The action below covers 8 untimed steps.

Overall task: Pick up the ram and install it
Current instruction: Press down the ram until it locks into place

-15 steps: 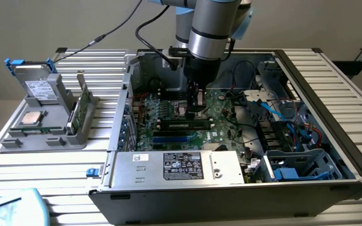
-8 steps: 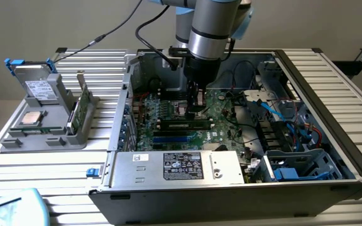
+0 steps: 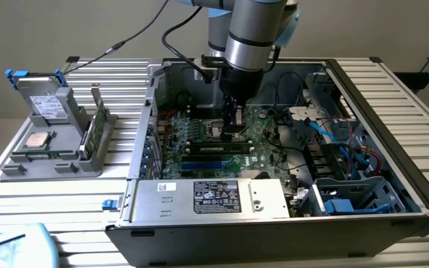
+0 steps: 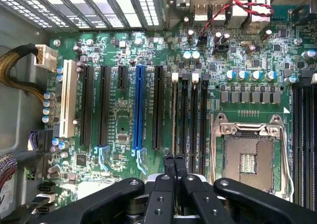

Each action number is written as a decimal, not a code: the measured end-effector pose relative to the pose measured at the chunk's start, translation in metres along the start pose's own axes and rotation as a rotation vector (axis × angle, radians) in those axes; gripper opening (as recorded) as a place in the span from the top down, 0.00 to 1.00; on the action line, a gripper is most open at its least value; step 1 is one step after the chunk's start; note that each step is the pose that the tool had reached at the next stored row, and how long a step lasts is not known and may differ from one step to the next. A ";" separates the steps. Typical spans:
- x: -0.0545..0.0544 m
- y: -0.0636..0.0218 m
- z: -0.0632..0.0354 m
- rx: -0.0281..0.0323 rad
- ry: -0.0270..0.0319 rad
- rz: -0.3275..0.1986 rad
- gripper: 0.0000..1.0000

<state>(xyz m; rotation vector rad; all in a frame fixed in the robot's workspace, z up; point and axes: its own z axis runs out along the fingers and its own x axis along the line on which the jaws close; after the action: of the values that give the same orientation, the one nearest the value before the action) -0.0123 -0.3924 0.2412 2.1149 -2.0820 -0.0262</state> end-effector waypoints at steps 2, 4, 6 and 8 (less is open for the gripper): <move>0.001 -0.0067 -0.0008 -0.0018 -0.0003 0.000 0.90; 0.002 -0.0132 -0.0016 -0.0031 -0.0005 0.000 0.90; 0.003 -0.0196 -0.0025 -0.0036 -0.0004 -0.001 0.90; 0.003 -0.0245 -0.0031 -0.0038 -0.0005 -0.001 0.90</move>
<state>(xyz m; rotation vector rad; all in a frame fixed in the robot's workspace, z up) 0.0125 -0.3949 0.2412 2.1135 -2.0801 -0.0307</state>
